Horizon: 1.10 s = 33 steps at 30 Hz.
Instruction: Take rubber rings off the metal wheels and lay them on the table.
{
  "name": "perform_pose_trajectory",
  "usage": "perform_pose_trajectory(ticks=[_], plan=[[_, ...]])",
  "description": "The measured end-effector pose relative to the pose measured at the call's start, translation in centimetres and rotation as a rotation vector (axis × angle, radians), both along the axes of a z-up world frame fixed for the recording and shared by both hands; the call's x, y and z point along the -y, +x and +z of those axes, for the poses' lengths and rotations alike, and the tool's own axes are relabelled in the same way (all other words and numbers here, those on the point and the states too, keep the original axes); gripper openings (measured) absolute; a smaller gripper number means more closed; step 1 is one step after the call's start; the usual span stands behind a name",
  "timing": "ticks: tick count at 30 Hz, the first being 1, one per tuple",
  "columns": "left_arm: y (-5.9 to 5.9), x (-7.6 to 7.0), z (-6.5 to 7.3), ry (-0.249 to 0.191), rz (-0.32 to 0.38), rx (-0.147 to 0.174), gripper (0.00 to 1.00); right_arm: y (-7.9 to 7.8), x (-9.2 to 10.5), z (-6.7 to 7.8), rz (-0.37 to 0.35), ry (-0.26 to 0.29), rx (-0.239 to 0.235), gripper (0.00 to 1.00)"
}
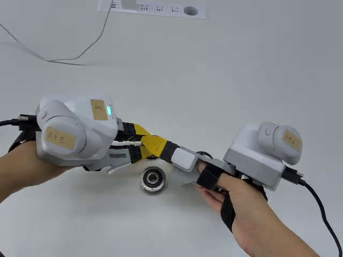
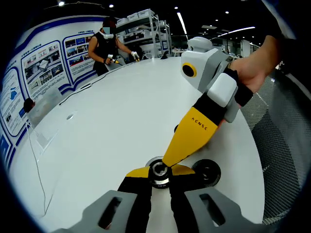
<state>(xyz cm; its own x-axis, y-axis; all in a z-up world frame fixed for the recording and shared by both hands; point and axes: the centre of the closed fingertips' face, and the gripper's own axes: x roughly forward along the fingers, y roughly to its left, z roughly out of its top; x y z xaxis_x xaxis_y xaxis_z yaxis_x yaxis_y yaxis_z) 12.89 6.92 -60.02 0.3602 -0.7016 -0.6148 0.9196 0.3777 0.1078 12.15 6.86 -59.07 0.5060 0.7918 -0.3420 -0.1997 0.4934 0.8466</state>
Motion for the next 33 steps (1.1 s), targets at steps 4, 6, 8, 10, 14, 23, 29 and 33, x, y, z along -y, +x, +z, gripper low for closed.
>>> perform_pose_trajectory(ticks=[4,6,8,10,14,23,29,33], plan=[[0.0,0.0,0.0,-0.001,0.001,0.0,0.14,0.0,0.3,-0.1,-0.001,-0.008,-0.002,0.39],[0.0,0.0,0.0,0.0,0.0,0.0,0.14,0.0,0.4,-0.2,-0.001,-0.016,0.0,0.37],[0.0,0.0,0.0,0.0,0.0,0.0,0.14,0.0,0.5,-0.3,0.003,-0.024,0.003,0.35],[0.0,0.1,0.0,0.0,0.0,0.0,0.14,0.0,0.7,-0.4,0.002,-0.028,0.0,0.31],[0.0,0.1,0.0,0.0,0.0,0.0,0.14,0.1,1.0,-0.7,-0.001,-0.041,-0.003,0.22],[-0.1,0.2,0.1,0.001,-0.002,0.002,0.14,0.3,1.5,-1.7,-0.02,-0.086,-0.03,0.08],[-0.1,0.3,0.2,0.004,-0.003,0.003,0.14,0.4,1.7,-2.1,-0.014,-0.124,-0.03,0.03],[-0.2,0.3,0.2,0.007,-0.004,0.006,0.14,0.5,1.7,-2.1,-0.013,-0.143,-0.041,0.03]])
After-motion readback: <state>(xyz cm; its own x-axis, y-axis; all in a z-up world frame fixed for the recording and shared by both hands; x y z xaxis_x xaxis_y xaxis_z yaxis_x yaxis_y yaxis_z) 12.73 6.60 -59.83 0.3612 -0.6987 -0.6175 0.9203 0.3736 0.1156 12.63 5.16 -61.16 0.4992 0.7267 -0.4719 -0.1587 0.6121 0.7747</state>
